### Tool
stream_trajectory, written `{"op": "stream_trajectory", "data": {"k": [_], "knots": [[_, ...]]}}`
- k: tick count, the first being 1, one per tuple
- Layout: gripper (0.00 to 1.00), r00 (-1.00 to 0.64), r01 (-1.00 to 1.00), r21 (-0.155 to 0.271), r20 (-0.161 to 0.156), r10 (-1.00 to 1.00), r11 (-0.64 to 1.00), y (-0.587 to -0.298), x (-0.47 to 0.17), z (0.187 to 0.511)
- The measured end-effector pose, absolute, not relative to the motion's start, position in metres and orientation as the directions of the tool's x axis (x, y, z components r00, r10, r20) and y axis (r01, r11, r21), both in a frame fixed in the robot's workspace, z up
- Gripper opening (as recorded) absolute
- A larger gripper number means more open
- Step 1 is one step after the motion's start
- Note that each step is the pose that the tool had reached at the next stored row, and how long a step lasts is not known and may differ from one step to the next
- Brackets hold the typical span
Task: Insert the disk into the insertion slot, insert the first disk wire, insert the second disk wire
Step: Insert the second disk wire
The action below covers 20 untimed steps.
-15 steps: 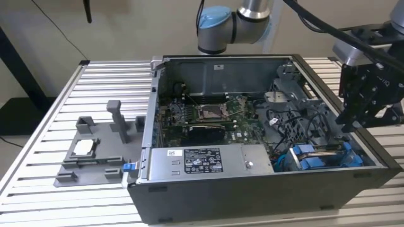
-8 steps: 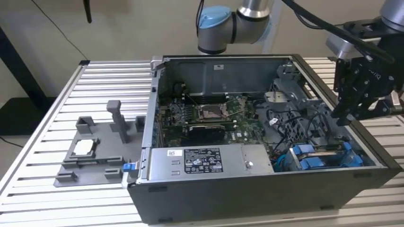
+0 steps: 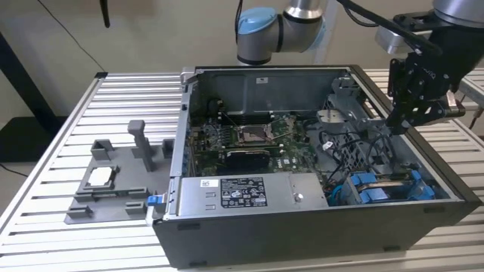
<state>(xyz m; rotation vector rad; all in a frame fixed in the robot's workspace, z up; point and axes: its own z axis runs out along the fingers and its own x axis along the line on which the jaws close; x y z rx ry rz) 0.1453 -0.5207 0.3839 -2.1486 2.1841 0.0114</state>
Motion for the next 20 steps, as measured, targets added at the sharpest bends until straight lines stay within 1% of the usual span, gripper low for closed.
{"op": "stream_trajectory", "data": {"k": [5,12,20], "knots": [[0.27,-0.013,-0.997,-0.075,-0.061,-0.998,0.018,-0.521,0.129,0.386],[0.27,-0.010,-0.992,-0.122,-0.061,-0.998,0.018,-0.521,0.108,0.388],[0.27,-0.008,-0.989,-0.144,-0.036,-0.999,0.013,-0.521,0.088,0.389]]}}
